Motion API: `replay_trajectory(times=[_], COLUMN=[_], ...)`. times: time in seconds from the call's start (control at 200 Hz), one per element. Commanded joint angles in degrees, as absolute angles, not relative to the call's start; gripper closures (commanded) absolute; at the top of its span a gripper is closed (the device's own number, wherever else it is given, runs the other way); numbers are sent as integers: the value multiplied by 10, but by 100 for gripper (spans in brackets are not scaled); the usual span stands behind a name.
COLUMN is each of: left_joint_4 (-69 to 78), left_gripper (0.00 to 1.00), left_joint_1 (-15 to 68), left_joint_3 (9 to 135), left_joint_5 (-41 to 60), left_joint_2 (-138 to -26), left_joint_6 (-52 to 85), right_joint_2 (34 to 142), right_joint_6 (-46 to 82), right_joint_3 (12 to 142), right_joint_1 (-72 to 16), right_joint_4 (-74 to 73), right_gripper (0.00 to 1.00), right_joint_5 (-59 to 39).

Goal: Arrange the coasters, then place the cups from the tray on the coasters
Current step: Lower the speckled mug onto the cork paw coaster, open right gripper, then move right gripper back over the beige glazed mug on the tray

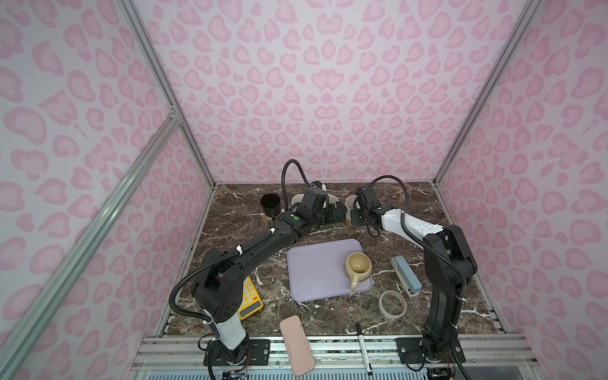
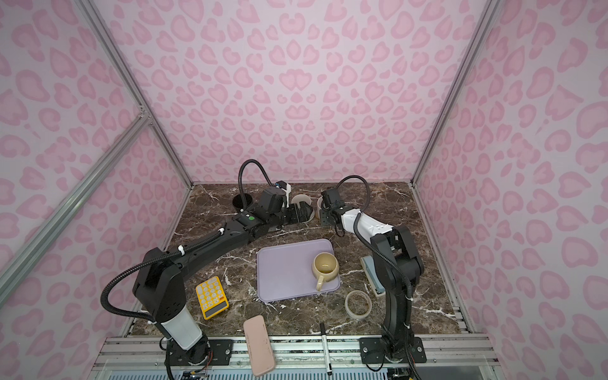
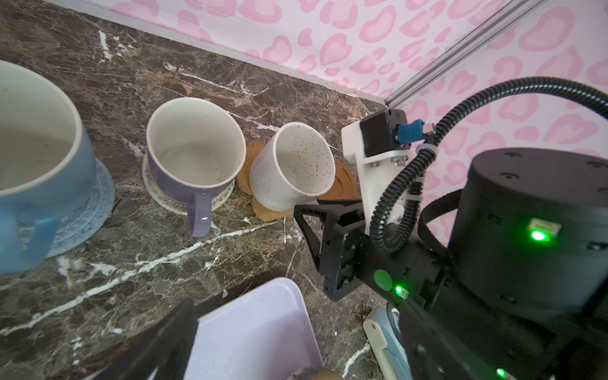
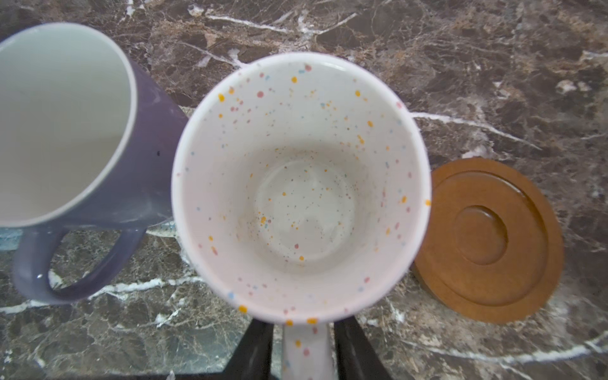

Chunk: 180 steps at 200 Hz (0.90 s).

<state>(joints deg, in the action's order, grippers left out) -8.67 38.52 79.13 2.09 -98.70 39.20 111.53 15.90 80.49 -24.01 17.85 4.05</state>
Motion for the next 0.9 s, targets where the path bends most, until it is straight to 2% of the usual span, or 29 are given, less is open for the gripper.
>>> replay_trajectory(times=[0.0, 0.165, 0.33, 0.38, 0.395, 0.44, 0.715, 0.8, 0.895], left_joint_4=[-67, -67, -63, -63, -63, -63, -61, -61, -58], left_gripper=[3, 3, 3, 3, 3, 3, 3, 2, 3], left_joint_1=[386, 386, 386, 386, 385, 386, 386, 389, 407], left_joint_3=[783, 774, 734, 723, 719, 707, 608, 575, 534], left_joint_5=[12, 14, 16, 17, 16, 15, 45, 66, 35], left_joint_2=[-971, -952, -918, -904, -899, -884, -779, -746, -697], left_joint_6=[389, 389, 388, 387, 387, 387, 380, 380, 372], right_joint_2=[1115, 1094, 1054, 1035, 1029, 1006, 870, 823, 776], right_joint_6=[167, 173, 185, 191, 193, 200, 199, 188, 188], right_joint_3=[806, 800, 784, 776, 772, 757, 679, 631, 574], right_joint_1=[-241, -245, -248, -249, -249, -250, -284, -296, -295], right_joint_4=[187, 192, 204, 207, 207, 203, 230, 196, 176], right_gripper=[63, 57, 41, 29, 19, 3, 2, 2, 2], right_joint_5=[44, 52, 51, 49, 50, 51, 101, 68, 22])
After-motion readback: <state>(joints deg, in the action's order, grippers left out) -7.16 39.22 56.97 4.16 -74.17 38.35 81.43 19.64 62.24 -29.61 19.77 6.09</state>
